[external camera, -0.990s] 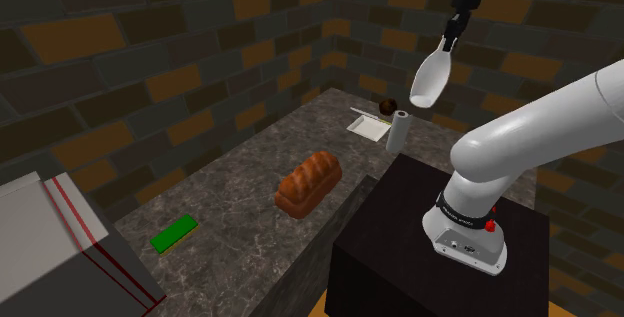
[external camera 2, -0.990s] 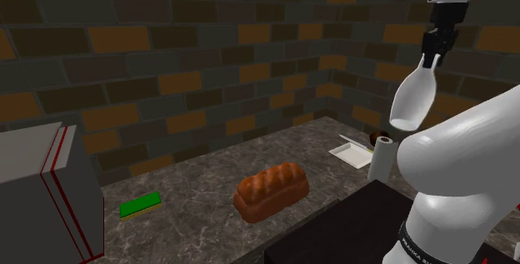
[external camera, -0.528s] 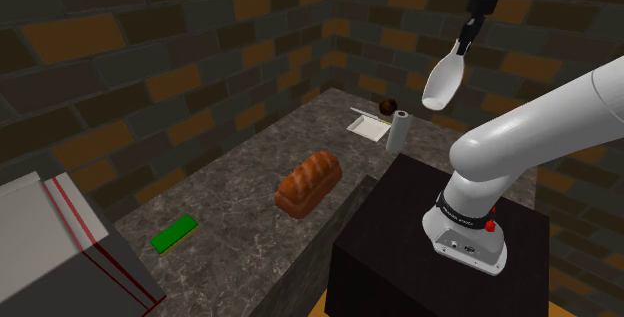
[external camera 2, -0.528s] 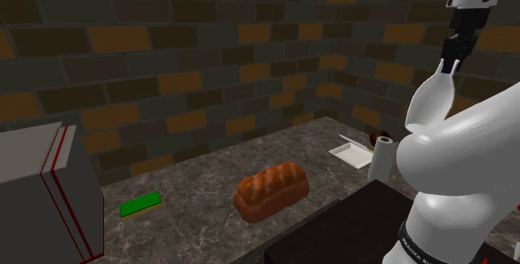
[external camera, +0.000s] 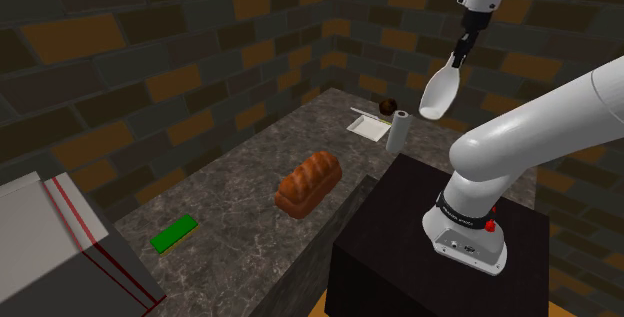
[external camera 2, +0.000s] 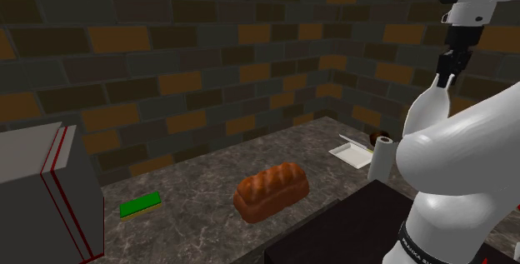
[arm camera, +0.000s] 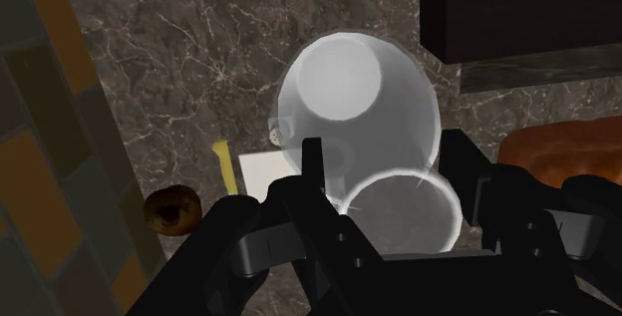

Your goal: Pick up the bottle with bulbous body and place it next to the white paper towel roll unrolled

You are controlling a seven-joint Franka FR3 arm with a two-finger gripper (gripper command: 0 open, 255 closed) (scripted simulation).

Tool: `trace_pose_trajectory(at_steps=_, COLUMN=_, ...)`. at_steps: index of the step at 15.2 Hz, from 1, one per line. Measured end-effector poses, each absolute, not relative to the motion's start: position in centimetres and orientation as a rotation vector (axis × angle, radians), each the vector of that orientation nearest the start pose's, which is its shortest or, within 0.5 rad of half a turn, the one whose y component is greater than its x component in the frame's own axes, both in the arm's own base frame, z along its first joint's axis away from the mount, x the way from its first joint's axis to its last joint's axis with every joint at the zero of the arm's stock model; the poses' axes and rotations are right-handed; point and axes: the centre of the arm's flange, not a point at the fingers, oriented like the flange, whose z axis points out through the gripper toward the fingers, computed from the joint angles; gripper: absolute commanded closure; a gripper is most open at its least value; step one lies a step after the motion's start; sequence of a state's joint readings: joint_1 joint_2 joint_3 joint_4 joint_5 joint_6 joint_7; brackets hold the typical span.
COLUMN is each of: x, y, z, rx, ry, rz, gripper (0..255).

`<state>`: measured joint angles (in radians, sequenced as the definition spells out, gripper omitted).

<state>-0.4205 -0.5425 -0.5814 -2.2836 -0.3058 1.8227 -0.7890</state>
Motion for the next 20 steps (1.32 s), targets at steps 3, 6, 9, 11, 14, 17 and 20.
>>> trace_pose_trajectory(at_steps=3, x=18.0, y=-38.1, z=50.5, rx=-3.158, ry=0.112, rz=-0.006, gripper=255)
trace_pose_trajectory(at_steps=6, x=18.0, y=-38.1, z=49.0, rx=-3.158, ry=0.111, rz=-0.006, gripper=255)
trace_pose_trajectory(at_steps=9, x=18.2, y=-37.9, z=47.5, rx=-3.158, ry=0.112, rz=-0.006, gripper=255)
trace_pose_trajectory(at_steps=11, x=18.1, y=-38.0, z=46.3, rx=-3.158, ry=0.111, rz=-0.006, gripper=255)
trace_pose_trajectory(at_steps=14, x=17.9, y=-38.1, z=44.7, rx=-3.158, ry=0.112, rz=-0.006, gripper=255)
trace_pose_trajectory(at_steps=17, x=17.9, y=-38.1, z=43.2, rx=-3.158, ry=0.111, rz=-0.006, gripper=255)
trace_pose_trajectory(at_steps=20, x=18.0, y=-38.0, z=41.5, rx=-3.158, ry=0.111, rz=-0.006, gripper=255)
